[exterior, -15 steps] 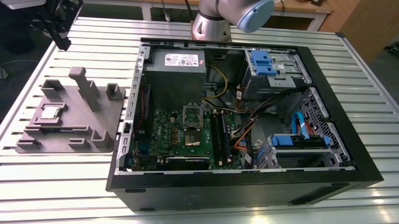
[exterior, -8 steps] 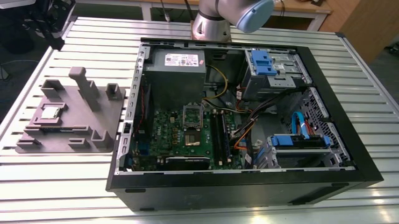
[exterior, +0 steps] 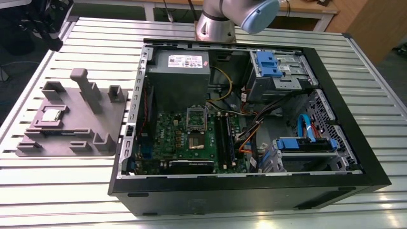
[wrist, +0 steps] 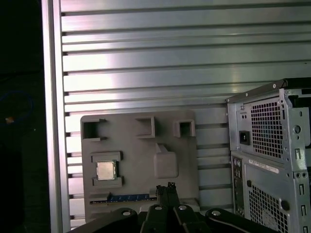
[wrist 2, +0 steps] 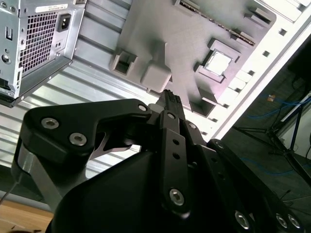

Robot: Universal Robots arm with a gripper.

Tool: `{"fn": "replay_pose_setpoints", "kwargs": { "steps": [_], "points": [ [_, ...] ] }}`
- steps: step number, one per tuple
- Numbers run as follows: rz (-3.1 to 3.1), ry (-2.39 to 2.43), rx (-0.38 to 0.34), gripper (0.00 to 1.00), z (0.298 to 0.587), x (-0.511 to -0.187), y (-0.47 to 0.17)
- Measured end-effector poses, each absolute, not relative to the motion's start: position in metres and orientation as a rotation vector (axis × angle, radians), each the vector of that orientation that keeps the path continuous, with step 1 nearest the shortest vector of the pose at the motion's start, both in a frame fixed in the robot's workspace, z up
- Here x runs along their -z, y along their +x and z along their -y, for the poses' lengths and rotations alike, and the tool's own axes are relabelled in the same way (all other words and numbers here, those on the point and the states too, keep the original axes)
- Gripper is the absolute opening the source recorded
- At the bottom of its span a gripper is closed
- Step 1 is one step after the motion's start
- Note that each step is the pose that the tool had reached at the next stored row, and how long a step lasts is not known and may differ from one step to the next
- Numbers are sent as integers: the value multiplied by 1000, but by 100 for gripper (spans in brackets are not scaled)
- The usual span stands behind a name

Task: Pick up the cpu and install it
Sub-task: 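Reach for the cpu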

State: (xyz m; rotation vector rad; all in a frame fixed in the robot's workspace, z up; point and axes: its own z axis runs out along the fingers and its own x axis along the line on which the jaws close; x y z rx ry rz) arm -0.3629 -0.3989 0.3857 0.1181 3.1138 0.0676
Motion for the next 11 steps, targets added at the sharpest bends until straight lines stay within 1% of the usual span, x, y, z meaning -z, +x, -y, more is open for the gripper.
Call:
{"fn": "replay_pose_setpoints", "kwargs": {
  "steps": [11],
  "points": [
    [-3114,118,-68,11,399,-385,-368]
  ]
}}
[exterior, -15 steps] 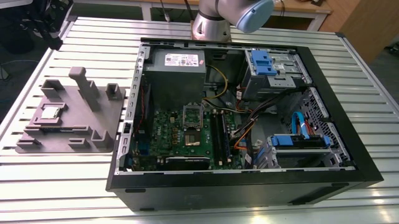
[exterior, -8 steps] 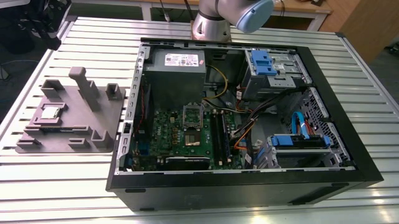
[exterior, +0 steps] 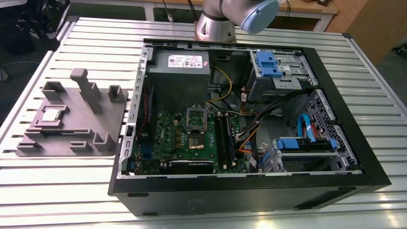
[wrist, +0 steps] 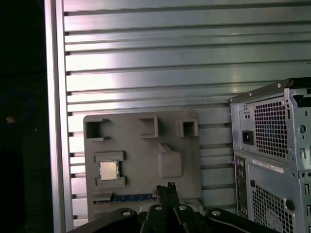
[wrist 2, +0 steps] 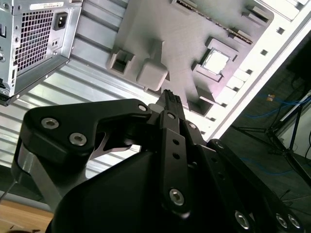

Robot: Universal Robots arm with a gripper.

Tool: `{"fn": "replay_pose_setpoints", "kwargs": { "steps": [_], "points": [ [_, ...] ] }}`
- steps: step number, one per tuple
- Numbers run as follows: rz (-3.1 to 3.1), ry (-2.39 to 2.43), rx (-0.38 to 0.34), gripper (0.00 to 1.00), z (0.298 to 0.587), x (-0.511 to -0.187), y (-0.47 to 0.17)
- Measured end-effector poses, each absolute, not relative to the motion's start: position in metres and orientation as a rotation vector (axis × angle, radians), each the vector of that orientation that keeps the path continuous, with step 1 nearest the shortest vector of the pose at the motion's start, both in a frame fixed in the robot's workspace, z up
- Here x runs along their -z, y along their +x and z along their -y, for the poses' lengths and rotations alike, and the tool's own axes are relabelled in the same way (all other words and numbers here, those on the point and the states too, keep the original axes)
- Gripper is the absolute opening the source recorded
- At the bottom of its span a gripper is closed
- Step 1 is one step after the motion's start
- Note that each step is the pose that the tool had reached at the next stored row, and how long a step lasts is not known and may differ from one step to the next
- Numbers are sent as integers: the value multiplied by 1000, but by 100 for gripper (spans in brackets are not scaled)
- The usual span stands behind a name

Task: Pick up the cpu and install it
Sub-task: 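Reach for the cpu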

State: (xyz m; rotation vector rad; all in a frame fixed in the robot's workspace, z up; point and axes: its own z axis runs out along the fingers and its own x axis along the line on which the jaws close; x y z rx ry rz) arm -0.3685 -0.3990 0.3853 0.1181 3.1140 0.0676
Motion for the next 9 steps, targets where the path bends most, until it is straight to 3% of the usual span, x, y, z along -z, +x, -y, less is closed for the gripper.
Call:
{"fn": "replay_pose_setpoints", "kwargs": {
  "steps": [9],
  "points": [
    [-3114,118,-68,11,399,-385,-373]
  ]
}}
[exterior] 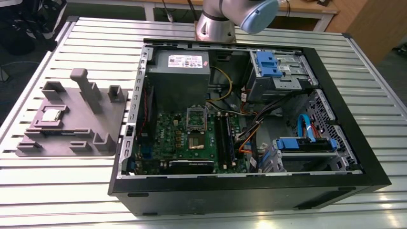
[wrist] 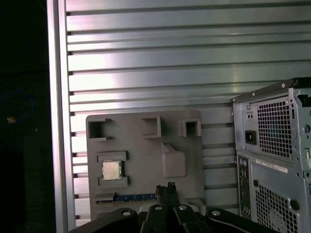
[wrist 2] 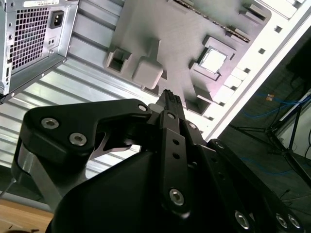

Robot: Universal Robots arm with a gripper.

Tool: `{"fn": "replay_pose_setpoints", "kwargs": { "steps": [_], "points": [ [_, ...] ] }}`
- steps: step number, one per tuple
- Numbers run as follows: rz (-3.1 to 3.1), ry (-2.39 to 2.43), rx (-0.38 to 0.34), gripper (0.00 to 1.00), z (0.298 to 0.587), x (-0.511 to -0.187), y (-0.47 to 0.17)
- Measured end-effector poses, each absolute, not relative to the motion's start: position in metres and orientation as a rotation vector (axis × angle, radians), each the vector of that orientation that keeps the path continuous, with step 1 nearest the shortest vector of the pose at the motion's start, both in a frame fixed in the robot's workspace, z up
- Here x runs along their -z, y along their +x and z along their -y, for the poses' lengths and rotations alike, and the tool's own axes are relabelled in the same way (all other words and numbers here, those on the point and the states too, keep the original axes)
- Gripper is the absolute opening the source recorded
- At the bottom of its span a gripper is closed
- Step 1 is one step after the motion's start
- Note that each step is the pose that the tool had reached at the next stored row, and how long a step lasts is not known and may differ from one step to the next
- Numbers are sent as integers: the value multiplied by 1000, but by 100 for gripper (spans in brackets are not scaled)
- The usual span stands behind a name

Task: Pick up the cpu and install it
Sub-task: 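Reach for the cpu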

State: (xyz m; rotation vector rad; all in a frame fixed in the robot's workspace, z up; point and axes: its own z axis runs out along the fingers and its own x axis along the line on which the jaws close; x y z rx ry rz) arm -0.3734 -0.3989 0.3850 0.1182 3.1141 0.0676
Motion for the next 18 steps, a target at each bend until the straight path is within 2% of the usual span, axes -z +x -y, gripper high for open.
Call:
{"fn": "replay_pose_setpoints", "kwargs": {
  "steps": [18],
  "points": [
    [-3114,118,-68,11,399,-384,-385]
  ]
}}
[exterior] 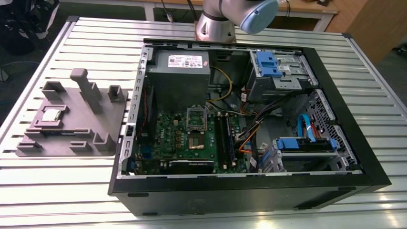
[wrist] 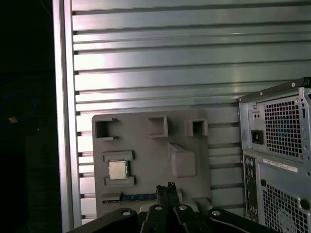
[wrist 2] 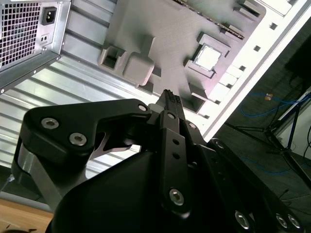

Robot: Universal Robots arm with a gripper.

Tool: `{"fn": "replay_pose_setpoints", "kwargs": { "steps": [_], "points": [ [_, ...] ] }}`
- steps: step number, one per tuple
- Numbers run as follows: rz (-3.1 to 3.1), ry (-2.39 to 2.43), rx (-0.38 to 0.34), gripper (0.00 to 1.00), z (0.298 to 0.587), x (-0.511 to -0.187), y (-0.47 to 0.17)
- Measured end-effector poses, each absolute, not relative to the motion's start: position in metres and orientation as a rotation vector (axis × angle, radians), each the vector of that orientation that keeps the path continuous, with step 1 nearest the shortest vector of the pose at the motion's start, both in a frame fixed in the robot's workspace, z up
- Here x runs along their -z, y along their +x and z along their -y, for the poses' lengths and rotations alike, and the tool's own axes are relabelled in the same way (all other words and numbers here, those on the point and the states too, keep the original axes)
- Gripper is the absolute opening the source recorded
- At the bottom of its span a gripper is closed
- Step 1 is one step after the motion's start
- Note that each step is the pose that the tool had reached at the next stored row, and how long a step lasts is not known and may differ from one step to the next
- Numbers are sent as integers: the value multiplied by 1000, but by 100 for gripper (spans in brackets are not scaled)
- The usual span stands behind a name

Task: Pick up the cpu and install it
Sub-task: 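Reach for the cpu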

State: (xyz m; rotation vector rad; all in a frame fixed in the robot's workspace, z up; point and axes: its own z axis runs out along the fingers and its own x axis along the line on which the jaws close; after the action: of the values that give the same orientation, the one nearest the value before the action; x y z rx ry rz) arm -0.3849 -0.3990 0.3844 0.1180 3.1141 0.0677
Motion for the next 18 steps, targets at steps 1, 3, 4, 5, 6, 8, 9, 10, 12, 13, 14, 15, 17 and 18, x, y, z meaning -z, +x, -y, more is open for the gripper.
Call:
{"fn": "replay_pose_setpoints", "kwargs": {
  "steps": [1,3,4,5,6,8,9,10,12,13,14,15,17,18],
  "points": [
    [-3114,118,-68,11,399,-384,-386],
    [-3114,118,-68,11,399,-384,-389],
    [-3114,118,-68,11,399,-384,-391],
    [-3114,118,-68,11,399,-384,-394],
    [-3114,118,-68,11,399,-384,-396],
    [-3114,118,-68,11,399,-384,-400],
    [-3114,118,-68,11,399,-384,-402],
    [-3114,118,-68,11,399,-384,-405],
    [-3114,119,-68,11,399,-384,-411],
    [-3115,120,-68,11,399,-383,-412],
    [-3119,121,-68,11,399,-383,-412],
    [-3126,123,-67,11,399,-382,-412],
    [-3141,126,-68,11,399,-382,-413],
    [-3146,127,-67,11,399,-381,-415]
  ]
}}
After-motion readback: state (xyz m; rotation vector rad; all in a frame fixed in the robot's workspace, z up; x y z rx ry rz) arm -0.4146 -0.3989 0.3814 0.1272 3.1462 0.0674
